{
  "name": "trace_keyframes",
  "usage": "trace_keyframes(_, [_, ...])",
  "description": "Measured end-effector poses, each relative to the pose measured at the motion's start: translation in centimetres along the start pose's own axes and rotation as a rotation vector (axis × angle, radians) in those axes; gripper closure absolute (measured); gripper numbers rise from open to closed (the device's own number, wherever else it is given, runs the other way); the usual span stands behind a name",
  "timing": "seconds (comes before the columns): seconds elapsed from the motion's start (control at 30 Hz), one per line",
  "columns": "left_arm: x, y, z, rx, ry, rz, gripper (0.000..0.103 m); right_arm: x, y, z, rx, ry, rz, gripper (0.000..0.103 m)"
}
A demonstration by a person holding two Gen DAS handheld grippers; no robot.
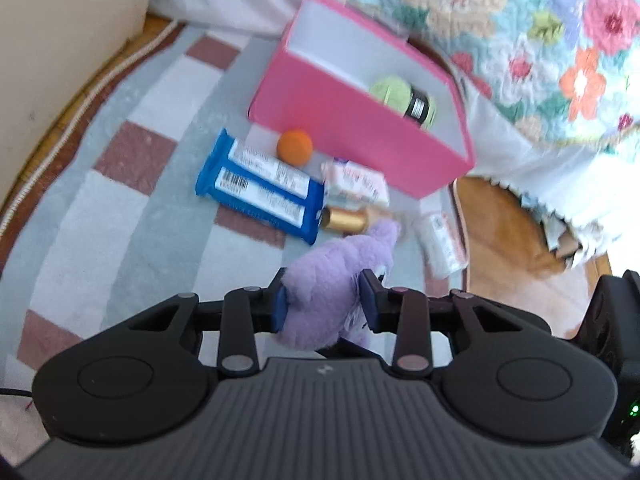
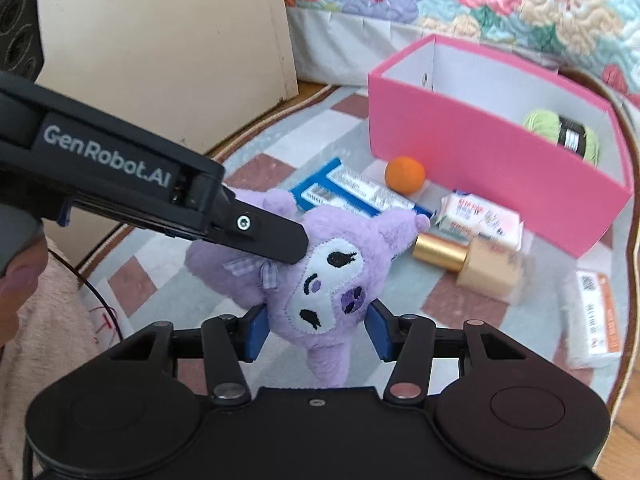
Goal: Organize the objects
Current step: 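Carry the plush toy with the left tool into the pink box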
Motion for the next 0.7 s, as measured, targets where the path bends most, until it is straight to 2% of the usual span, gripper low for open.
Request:
trace_keyframes(0.13, [1.1,-1.7,-1.6,-0.019,0.003,-0.043,0.068,1.6,-2.3,0.1,-0.004,-0.056,-0.047,0.047])
trace_keyframes(0.3, [2.8,-2.9,-3.9,-0.046,0.034,-0.053,0.068,3.7,-4.6,-0.6,-0.027,-0.071,-0.083,0.047])
trace_keyframes(0.53, [5.8,-2.5,-7.4,-0.102,0.067,-0.048,0.068,7.0,-6.7,-2.8,-0.120,-0.079,-0.086,0.047])
trace_keyframes(0.7, [8.1,-1.5,-9.7,-0.101,0.118,-0.040,0.068,8.6,-7.0,-4.2,-0.144,-0.046,-0.101,0.047])
Point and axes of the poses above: each gripper's, at about its wrist camera, not at the fingertips, and y roughly the way its jaws point, z to its left, x to its top, the point moved 10 cm from there along y, roughly the way its jaws point, and after that the axes turned 7 degrees about -z, right-handed, at the moved point
